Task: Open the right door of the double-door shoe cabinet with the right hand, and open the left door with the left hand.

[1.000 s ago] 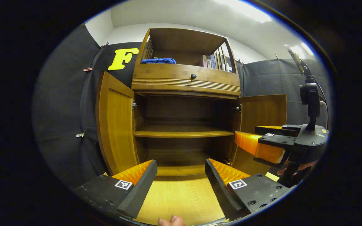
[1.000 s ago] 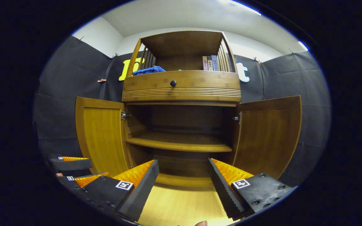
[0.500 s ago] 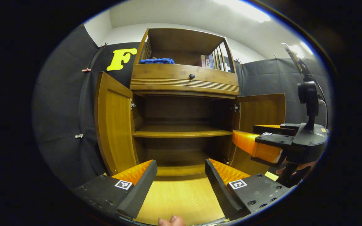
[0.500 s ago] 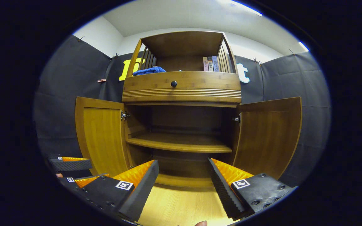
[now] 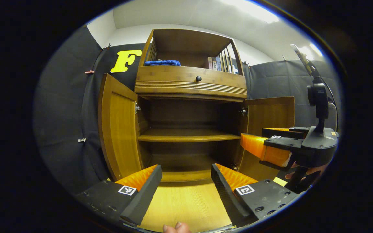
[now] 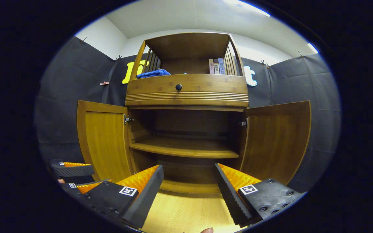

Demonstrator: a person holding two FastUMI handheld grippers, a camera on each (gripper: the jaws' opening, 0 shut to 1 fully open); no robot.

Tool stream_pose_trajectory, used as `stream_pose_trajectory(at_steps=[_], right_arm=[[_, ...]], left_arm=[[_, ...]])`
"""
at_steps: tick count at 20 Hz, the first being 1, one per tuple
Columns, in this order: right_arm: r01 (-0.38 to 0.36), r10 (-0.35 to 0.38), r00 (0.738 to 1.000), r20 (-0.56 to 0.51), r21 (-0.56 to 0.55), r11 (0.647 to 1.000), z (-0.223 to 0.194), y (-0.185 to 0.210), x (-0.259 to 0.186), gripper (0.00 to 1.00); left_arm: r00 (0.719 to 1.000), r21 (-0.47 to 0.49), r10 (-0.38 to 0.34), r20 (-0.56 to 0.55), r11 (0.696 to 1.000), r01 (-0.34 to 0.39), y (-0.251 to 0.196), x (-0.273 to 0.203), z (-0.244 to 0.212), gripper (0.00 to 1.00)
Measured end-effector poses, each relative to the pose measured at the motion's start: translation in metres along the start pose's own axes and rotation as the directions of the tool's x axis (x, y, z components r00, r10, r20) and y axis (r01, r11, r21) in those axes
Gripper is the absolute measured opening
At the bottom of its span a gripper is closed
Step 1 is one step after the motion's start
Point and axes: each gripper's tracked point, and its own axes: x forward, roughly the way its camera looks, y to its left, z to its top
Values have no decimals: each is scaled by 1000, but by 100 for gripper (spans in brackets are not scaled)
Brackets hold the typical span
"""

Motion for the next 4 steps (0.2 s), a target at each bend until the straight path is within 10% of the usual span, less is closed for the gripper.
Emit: stream_pose_trajectory(at_steps=[4], right_arm=[[6,-6,1000,0,0,1000,-1,-2,-1,98]], left_arm=[[1000,3,-5,5,1000,5,-2,0,1,94]])
